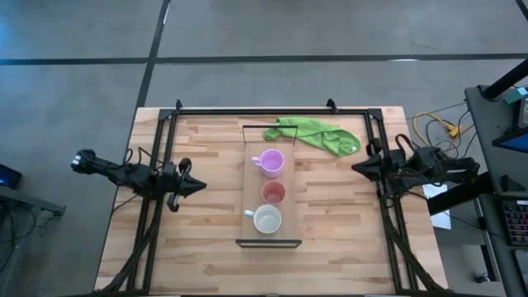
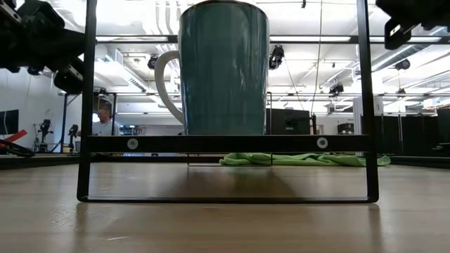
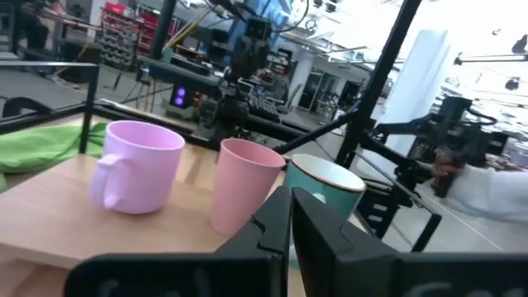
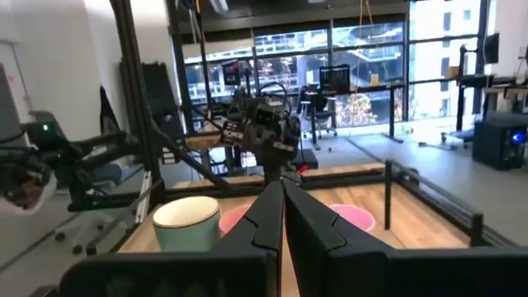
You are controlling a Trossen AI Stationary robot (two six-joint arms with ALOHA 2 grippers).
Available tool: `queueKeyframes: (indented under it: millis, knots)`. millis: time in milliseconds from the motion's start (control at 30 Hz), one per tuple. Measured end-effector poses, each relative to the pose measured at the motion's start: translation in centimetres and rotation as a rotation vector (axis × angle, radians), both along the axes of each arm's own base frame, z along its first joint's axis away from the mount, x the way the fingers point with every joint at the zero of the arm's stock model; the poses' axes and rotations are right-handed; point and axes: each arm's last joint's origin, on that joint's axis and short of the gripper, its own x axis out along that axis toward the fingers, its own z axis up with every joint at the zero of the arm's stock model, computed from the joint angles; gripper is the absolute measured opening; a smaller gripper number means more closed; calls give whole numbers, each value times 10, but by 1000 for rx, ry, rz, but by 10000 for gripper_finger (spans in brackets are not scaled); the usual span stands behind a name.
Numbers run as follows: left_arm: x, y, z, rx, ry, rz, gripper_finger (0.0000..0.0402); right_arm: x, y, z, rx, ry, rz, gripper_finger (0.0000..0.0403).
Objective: Stack small to large cups/mugs on shelf
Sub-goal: Return to Home Position
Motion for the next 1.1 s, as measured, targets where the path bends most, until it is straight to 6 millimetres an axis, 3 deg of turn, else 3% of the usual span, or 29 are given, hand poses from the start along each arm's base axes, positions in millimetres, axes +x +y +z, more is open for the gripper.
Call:
queueKeyframes:
  millis: [200,767,1100]
  knots:
    - [-2,1,1,-7,-19,6,0,9,2,-10,23,-95,10,9]
    - [-2,0,-3,57,15,-38,0,27,5,-58,169,-121,35,9]
    - [-2,1,-3,52,18,-15,0,27,4,-61,228,-87,18,9]
